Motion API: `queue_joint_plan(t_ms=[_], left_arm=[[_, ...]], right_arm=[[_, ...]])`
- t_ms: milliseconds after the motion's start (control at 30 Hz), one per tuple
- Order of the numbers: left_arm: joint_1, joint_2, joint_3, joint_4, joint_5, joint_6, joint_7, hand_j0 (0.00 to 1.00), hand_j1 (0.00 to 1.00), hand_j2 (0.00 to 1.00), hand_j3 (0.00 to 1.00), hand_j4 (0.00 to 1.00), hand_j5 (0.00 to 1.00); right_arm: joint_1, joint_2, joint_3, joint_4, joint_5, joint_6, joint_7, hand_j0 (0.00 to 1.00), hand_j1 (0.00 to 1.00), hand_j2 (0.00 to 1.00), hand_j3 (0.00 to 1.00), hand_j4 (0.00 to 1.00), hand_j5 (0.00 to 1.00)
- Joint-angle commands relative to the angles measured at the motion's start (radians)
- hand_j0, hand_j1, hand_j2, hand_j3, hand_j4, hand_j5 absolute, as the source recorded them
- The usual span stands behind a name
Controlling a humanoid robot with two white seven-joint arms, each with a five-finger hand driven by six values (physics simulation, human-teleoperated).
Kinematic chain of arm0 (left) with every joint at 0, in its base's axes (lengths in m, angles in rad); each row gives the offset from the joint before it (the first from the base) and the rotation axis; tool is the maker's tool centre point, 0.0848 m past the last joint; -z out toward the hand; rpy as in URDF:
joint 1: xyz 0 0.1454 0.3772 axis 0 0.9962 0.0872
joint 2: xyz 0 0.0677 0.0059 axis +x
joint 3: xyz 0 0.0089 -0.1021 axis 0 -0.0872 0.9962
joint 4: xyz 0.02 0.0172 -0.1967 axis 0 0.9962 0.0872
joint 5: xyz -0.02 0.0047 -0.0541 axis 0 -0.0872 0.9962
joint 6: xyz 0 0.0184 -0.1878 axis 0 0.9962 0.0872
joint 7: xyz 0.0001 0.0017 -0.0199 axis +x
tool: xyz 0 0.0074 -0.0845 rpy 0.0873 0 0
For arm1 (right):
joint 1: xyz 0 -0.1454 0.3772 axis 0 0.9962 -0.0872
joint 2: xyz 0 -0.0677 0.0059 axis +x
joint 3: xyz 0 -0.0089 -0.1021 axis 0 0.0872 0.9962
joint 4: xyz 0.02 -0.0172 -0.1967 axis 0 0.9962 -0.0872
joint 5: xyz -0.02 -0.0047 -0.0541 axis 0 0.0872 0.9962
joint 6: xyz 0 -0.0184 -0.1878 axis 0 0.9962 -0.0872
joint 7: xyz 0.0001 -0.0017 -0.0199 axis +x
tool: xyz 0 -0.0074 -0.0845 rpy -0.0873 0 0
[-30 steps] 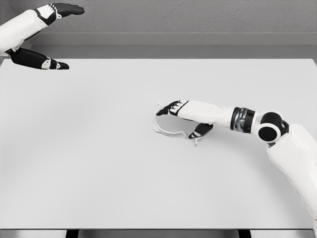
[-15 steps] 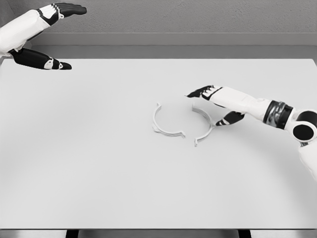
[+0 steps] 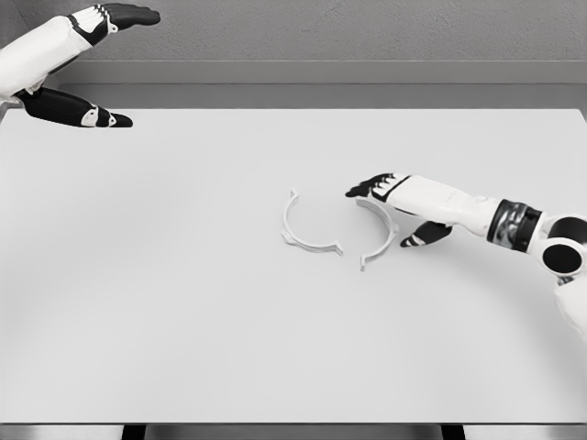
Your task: Assemble PVC drainage pipe clamps
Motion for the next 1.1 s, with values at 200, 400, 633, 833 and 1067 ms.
queue_joint_plan(t_ms=[200,400,633,833,1067], left_arm=[[0.012,0.0,-0.003,-0.002,0.001,0.003,0.001,1.0,1.0,1.0,1.0,1.0,1.0],[0.031,0.001,-0.043,0.0,-0.01,0.003,0.001,1.0,1.0,1.0,1.0,1.0,1.0],[0.02,0.001,-0.041,0.0,-0.011,0.003,0.001,1.0,1.0,1.0,1.0,1.0,1.0],[0.011,0.004,-0.038,-0.006,-0.013,0.003,0.001,1.0,1.0,1.0,1.0,1.0,1.0],[0.014,-0.006,-0.041,-0.051,-0.022,0.003,0.001,1.0,1.0,1.0,1.0,1.0,1.0]], right_arm=[[-0.006,0.009,0.033,0.002,-0.007,0.003,0.0,1.0,1.0,1.0,1.0,1.0,1.0],[-0.02,0.014,0.048,0.006,-0.007,0.003,0.0,1.0,1.0,1.0,1.0,1.0,1.0],[-0.035,0.038,0.062,0.035,-0.005,0.003,0.0,1.0,1.0,1.0,1.0,1.0,1.0],[-0.037,0.04,0.073,0.035,-0.005,0.003,0.0,1.0,1.0,1.0,1.0,1.0,1.0],[-0.074,0.063,0.083,0.072,-0.005,0.003,0.0,1.0,1.0,1.0,1.0,1.0,1.0]])
